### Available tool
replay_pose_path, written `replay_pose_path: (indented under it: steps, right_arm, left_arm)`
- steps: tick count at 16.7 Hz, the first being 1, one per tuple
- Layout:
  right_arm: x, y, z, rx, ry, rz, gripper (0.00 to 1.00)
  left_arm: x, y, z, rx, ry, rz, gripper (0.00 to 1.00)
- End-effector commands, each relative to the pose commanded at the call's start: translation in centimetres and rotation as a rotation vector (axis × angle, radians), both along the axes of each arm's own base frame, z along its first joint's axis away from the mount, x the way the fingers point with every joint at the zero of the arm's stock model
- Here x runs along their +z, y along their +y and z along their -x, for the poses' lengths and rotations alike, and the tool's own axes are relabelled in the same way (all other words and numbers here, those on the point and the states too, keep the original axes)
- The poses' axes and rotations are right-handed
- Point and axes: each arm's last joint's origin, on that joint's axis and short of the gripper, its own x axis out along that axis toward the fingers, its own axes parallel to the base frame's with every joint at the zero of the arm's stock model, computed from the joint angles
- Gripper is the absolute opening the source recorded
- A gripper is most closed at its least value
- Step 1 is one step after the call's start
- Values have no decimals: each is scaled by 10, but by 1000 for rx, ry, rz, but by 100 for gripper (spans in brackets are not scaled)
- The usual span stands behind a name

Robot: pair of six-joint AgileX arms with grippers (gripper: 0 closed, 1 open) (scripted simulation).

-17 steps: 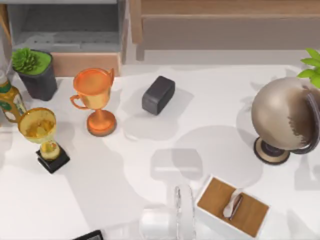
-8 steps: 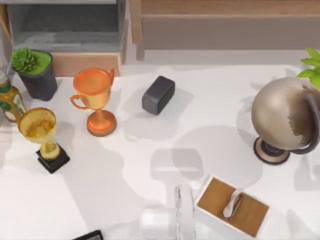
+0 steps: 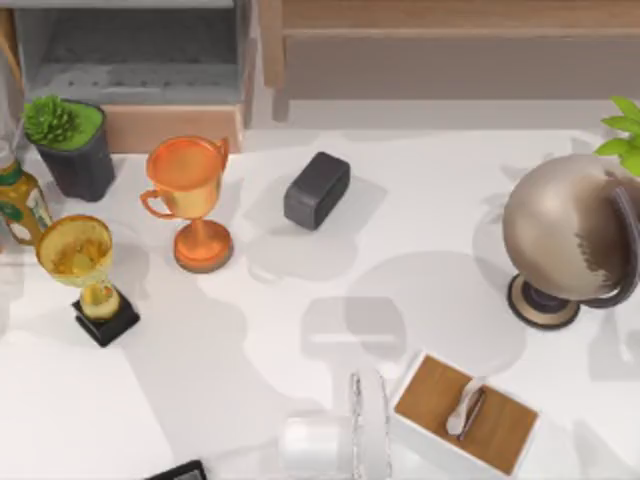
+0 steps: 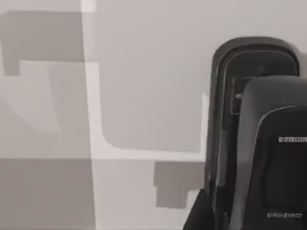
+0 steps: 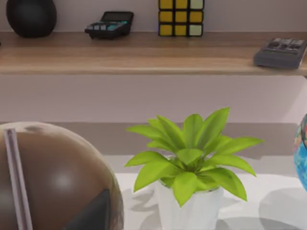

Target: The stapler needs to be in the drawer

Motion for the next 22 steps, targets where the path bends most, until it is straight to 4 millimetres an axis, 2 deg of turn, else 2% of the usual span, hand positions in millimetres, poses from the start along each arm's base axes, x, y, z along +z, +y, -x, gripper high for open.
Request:
replay_pose_path:
  steps: [5, 6, 16, 20, 22]
  right_arm:
    - [0, 0, 0, 0, 0, 0, 100]
    - [0, 0, 0, 0, 0, 0, 100]
    - [0, 0, 0, 0, 0, 0, 100]
    - [0, 0, 0, 0, 0, 0, 100]
    - [0, 0, 0, 0, 0, 0, 100]
  left_arm:
    - [0, 0, 0, 0, 0, 0, 98]
    - [0, 0, 0, 0, 0, 0, 100]
    - [4, 1, 0, 3, -18, 1, 100]
    - [48, 9, 5, -13, -240, 5, 100]
    - [68, 22, 11, -36, -395, -6, 100]
